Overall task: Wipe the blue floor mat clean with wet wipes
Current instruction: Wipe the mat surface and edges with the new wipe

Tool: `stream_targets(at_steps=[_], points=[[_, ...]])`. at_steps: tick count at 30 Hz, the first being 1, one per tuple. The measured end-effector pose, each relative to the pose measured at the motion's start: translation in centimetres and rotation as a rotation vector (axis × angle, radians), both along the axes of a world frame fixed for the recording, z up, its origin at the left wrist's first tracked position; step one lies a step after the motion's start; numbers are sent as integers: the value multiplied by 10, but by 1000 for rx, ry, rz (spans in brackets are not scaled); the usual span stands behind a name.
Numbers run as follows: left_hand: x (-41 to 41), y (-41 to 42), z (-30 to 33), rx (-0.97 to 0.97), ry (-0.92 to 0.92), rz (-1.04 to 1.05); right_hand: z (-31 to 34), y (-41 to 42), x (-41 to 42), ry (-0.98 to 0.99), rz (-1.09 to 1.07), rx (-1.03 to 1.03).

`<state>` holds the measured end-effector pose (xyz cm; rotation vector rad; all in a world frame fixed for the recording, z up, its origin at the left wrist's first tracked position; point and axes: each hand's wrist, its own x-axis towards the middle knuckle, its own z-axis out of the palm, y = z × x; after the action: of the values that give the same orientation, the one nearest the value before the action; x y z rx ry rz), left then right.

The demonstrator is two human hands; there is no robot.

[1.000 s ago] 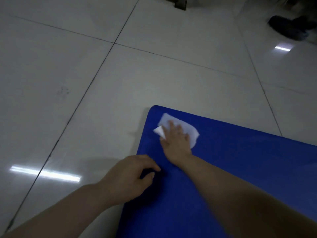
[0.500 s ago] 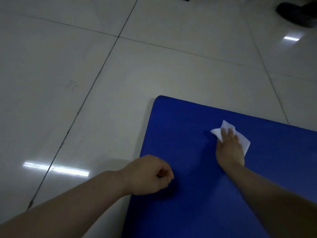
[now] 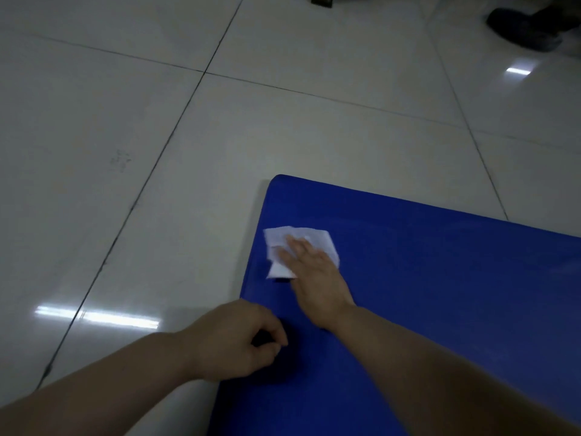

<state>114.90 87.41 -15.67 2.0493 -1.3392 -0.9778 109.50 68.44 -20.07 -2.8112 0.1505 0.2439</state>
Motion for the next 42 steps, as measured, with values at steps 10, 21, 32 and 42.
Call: stream_targets(at_steps=[10,21,32,42], points=[[-9,-17,-21,-234,-76,195,15,3,-3,93,-312,213],[-46,19,-70,-396,-208,206,4,-36,-56,-39,-742,0],[-51,14,-88,-430,-423,187,-5,-44,-19,-103,-593,20],[-49,11,-88,-508,-478,170,11,21,17,112,307,113]])
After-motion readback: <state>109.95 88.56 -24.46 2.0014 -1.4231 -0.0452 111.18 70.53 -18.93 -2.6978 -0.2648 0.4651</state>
